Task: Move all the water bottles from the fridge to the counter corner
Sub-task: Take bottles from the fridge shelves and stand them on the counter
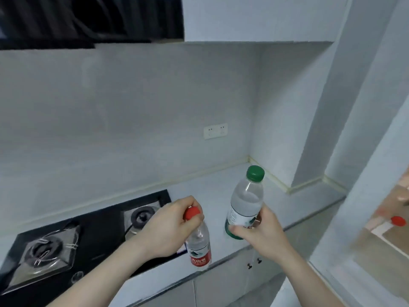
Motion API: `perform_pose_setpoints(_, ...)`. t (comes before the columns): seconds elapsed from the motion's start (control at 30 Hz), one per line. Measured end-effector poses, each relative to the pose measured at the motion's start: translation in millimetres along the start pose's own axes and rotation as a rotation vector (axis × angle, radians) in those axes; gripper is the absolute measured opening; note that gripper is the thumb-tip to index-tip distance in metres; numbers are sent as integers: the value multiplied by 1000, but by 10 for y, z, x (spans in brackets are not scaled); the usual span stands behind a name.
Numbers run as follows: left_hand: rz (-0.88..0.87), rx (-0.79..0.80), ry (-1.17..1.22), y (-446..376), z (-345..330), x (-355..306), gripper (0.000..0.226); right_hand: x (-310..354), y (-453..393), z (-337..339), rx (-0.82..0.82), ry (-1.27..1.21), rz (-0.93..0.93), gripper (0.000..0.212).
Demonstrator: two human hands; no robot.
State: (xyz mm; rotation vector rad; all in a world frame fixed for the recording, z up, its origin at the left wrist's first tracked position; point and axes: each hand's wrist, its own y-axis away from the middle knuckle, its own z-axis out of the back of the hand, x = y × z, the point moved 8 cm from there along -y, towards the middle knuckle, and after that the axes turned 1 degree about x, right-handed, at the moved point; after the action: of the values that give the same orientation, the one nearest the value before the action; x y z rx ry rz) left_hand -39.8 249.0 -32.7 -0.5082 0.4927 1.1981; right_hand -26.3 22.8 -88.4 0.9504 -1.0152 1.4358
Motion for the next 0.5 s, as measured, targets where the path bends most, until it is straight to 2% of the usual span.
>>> perform_pose_setpoints(0.2, 244, -232, -28, 716, 494, 612, 8, 223, -175, -985, 339, 4, 83, 52)
perform_pose_setpoints(0.5, 537, -499, -34, 2254, 1135, 1211, 7, 653, 225, -2586, 732, 44, 241, 59)
